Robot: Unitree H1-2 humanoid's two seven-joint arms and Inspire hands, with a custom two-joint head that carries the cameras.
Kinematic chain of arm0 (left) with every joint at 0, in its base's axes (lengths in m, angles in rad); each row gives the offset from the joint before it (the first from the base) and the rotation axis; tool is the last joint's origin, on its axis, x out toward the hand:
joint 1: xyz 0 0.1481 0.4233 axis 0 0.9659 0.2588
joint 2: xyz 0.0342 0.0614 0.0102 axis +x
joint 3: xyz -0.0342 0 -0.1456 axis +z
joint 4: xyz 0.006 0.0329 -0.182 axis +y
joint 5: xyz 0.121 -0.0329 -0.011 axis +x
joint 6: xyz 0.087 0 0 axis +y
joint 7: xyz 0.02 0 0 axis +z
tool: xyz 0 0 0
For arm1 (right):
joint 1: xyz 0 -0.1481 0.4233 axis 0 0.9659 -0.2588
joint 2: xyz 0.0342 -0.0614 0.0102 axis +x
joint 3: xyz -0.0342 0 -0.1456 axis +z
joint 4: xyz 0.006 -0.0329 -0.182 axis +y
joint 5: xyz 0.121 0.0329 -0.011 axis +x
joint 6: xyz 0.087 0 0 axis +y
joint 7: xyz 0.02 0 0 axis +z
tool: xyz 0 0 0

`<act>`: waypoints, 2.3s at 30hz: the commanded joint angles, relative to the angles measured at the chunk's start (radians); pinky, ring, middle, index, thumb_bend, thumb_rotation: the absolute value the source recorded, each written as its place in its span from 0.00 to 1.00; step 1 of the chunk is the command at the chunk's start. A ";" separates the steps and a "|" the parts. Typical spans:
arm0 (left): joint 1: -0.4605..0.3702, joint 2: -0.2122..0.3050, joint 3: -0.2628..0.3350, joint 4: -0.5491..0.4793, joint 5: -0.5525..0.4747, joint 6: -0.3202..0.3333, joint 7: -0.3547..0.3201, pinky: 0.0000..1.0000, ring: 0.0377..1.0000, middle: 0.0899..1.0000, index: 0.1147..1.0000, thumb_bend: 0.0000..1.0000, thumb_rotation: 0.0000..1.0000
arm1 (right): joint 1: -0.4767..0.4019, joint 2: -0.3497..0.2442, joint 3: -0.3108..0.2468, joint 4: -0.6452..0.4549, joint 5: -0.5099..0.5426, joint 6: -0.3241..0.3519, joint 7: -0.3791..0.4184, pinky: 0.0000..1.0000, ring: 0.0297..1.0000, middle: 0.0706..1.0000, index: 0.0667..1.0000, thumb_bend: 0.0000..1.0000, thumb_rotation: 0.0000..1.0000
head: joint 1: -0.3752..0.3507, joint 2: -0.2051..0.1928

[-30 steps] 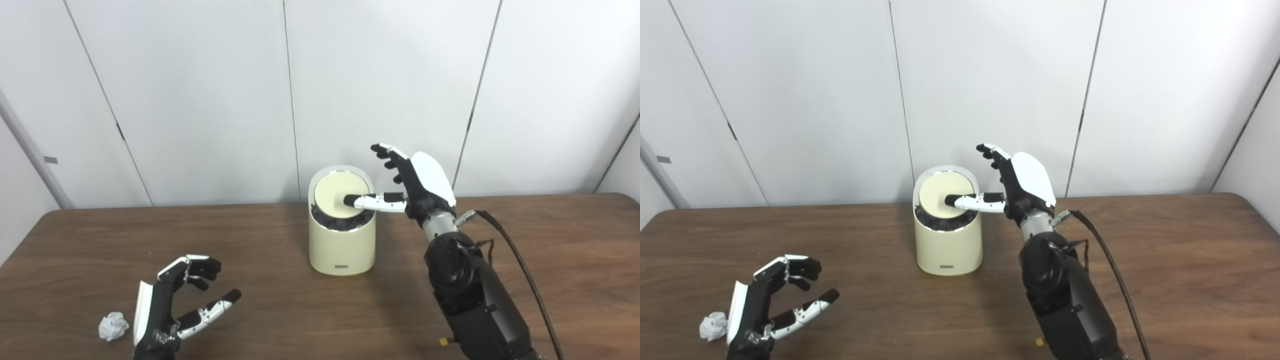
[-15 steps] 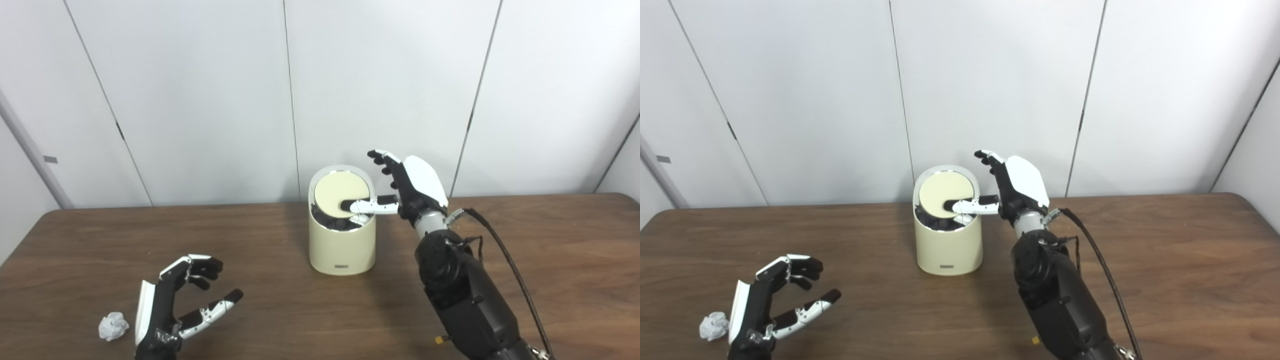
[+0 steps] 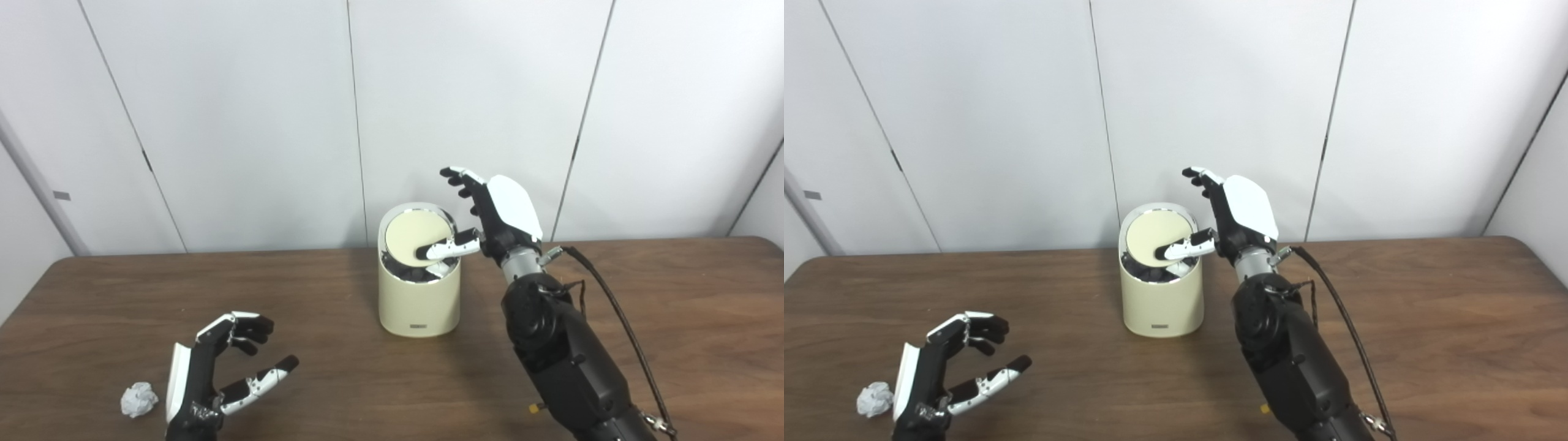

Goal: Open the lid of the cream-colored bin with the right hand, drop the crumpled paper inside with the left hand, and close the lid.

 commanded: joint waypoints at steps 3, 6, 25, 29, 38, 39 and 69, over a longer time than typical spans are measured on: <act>0.014 -0.019 -0.012 0.022 -0.008 -0.023 0.012 0.44 0.52 0.52 0.49 0.80 0.11 | -0.017 -0.027 0.006 0.003 -0.033 0.006 -0.003 0.59 0.74 0.79 0.80 0.95 0.09 | -0.002 0.001; 0.014 -0.016 -0.012 0.022 -0.005 -0.023 0.012 0.43 0.51 0.52 0.49 0.80 0.12 | -0.013 -0.026 0.004 -0.005 -0.026 0.008 0.000 0.58 0.73 0.78 0.80 0.94 0.12 | -0.004 0.001; 0.011 -0.008 -0.012 0.033 -0.006 -0.027 0.010 0.44 0.52 0.52 0.49 0.80 0.12 | 0.023 -0.024 -0.023 -0.053 0.046 -0.012 0.039 0.66 0.78 0.81 0.82 0.85 1.00 | -0.010 -0.005; 0.013 -0.008 -0.012 0.029 -0.005 -0.027 0.010 0.43 0.51 0.52 0.49 0.79 0.12 | 0.027 -0.026 -0.020 -0.059 0.048 -0.013 0.043 0.66 0.78 0.81 0.82 0.85 1.00 | -0.011 -0.003; 0.015 -0.008 -0.011 0.024 -0.013 -0.024 0.006 0.43 0.52 0.52 0.49 0.80 0.12 | 0.041 -0.029 -0.026 -0.063 0.062 -0.047 0.034 0.64 0.76 0.80 0.81 0.85 1.00 | -0.012 -0.001; 0.015 -0.007 -0.011 0.026 -0.013 -0.025 0.007 0.43 0.51 0.52 0.49 0.80 0.11 | 0.046 -0.031 -0.028 -0.065 0.067 -0.053 0.034 0.63 0.76 0.81 0.82 0.85 1.00 | -0.010 -0.002; 0.027 0.020 0.003 0.020 -0.038 -0.031 -0.004 0.43 0.52 0.52 0.49 0.79 0.10 | 0.585 -0.090 -0.215 -0.199 0.232 -0.647 -0.173 0.84 0.91 0.93 0.93 0.84 0.85 | -0.014 0.006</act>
